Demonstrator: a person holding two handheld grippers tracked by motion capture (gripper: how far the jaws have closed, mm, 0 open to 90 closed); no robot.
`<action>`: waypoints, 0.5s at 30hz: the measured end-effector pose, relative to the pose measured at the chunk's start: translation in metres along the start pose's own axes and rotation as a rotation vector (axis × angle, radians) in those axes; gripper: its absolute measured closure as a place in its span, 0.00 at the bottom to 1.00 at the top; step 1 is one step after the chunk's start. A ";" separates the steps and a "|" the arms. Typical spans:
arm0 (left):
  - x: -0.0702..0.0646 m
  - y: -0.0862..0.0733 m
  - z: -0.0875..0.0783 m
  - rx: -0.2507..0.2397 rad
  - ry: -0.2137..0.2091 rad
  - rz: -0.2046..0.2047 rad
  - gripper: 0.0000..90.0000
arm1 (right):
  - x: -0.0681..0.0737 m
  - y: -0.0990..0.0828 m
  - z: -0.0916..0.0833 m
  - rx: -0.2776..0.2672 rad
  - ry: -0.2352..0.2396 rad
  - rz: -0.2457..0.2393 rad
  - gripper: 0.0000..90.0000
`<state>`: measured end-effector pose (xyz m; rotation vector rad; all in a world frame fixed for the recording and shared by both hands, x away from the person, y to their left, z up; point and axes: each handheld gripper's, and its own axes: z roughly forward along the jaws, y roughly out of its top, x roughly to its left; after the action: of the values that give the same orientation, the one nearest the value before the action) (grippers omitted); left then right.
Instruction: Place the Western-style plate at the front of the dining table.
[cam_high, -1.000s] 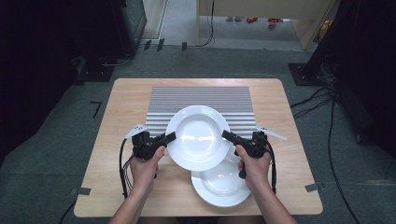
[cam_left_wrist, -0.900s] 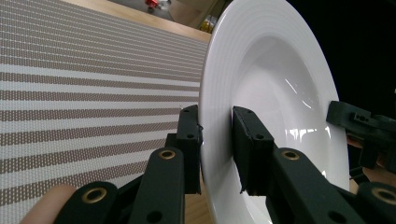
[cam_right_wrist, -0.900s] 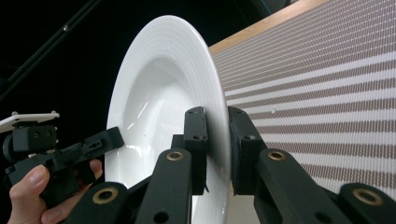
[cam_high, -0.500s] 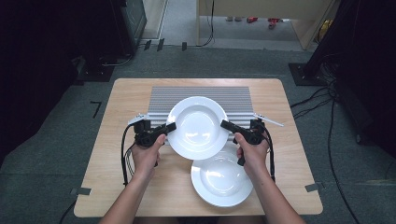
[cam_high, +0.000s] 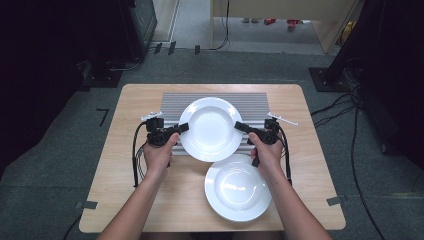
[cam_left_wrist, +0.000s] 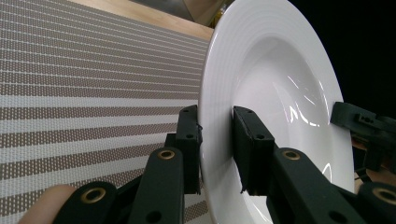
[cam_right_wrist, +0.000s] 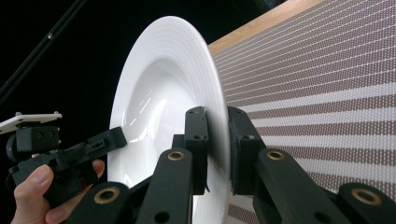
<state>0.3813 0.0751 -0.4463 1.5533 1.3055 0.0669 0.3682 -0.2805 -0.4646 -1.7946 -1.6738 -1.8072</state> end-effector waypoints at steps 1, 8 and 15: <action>0.002 0.002 0.003 -0.001 0.001 -0.011 0.82 | -0.001 0.003 0.003 -0.003 0.000 0.004 0.91; 0.008 0.010 0.010 0.006 0.013 -0.031 0.82 | -0.006 0.009 0.015 -0.004 -0.008 0.035 0.90; 0.017 0.016 0.019 0.011 0.029 -0.064 0.82 | -0.011 0.017 0.027 0.007 -0.020 0.053 0.90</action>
<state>0.4103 0.0777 -0.4522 1.5241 1.3796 0.0423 0.4004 -0.2745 -0.4703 -1.8418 -1.6211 -1.7663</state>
